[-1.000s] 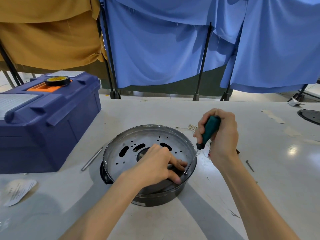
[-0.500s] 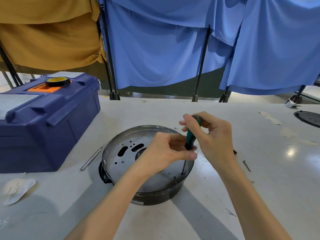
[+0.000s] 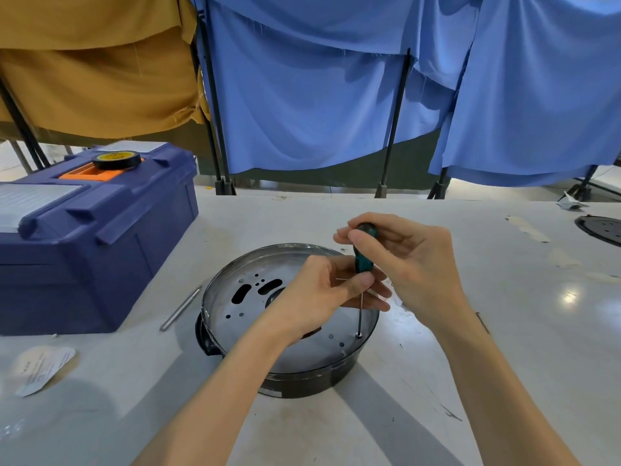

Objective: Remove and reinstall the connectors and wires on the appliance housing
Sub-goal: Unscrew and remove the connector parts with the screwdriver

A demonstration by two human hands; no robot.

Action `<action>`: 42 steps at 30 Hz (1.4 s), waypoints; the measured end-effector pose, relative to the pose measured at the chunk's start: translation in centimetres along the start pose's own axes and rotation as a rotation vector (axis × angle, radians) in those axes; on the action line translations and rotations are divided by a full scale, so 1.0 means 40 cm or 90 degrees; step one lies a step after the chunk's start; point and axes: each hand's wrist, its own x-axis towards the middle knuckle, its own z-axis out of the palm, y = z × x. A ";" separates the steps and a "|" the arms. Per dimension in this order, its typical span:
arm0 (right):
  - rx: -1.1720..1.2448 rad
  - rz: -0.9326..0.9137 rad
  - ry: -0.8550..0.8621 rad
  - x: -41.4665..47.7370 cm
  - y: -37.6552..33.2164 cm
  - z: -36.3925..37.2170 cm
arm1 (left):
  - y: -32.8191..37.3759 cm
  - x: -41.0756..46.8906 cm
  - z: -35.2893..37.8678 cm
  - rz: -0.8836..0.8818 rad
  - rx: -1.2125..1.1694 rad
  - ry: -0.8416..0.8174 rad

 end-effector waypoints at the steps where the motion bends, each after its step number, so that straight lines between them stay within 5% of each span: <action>1: -0.015 -0.003 0.024 -0.001 0.002 0.002 | 0.000 0.000 0.002 0.000 0.003 -0.001; 7: -0.144 -0.038 0.206 -0.024 0.010 0.028 | -0.008 0.003 0.012 0.008 -0.012 -0.026; 13: -0.069 -0.019 -0.036 -0.015 -0.004 -0.006 | -0.014 -0.005 0.009 0.003 -0.014 -0.096; 20: -0.203 0.042 0.119 -0.004 -0.013 0.010 | -0.014 0.017 0.031 -0.020 -0.081 -0.005; 27: -0.042 0.059 -0.168 0.005 0.000 -0.040 | -0.030 0.020 0.013 -0.036 -0.105 0.003; 36: -0.292 -0.038 0.162 -0.005 0.021 0.015 | -0.038 0.015 0.005 -0.007 -0.090 0.041; 42: -0.028 0.048 -0.079 0.002 0.013 -0.002 | -0.051 0.012 -0.020 -0.016 -0.137 0.011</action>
